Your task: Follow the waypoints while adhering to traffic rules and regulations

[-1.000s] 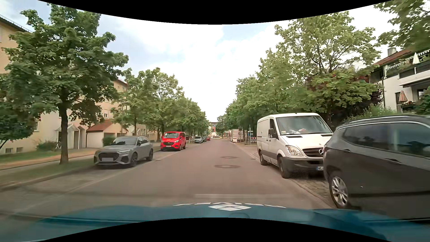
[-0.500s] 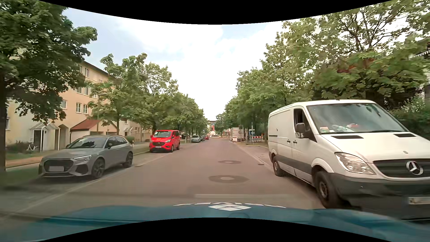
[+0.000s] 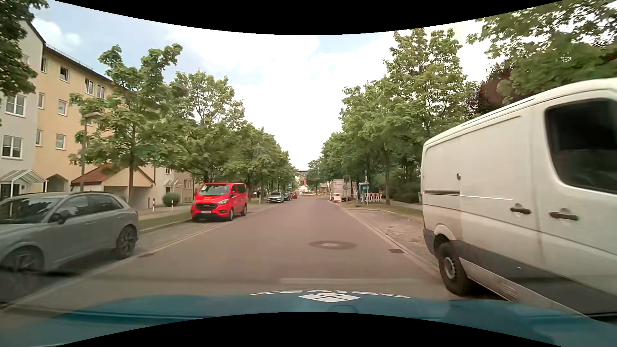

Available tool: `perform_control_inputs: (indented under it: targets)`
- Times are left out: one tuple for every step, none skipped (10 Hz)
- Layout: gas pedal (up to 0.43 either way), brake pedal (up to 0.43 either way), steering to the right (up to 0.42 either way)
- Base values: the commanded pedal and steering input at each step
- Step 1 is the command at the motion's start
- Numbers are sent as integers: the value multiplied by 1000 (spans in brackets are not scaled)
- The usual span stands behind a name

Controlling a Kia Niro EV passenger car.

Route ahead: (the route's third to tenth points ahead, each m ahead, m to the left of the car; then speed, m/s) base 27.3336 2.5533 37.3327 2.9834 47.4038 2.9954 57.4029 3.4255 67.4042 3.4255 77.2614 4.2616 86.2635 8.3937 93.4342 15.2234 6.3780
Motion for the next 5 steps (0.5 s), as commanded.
perform_control_inputs:
  targets:
    - [177,0,5]
    - [169,0,5]
    - [169,0,4]
    - [169,0,4]
    - [157,0,3]
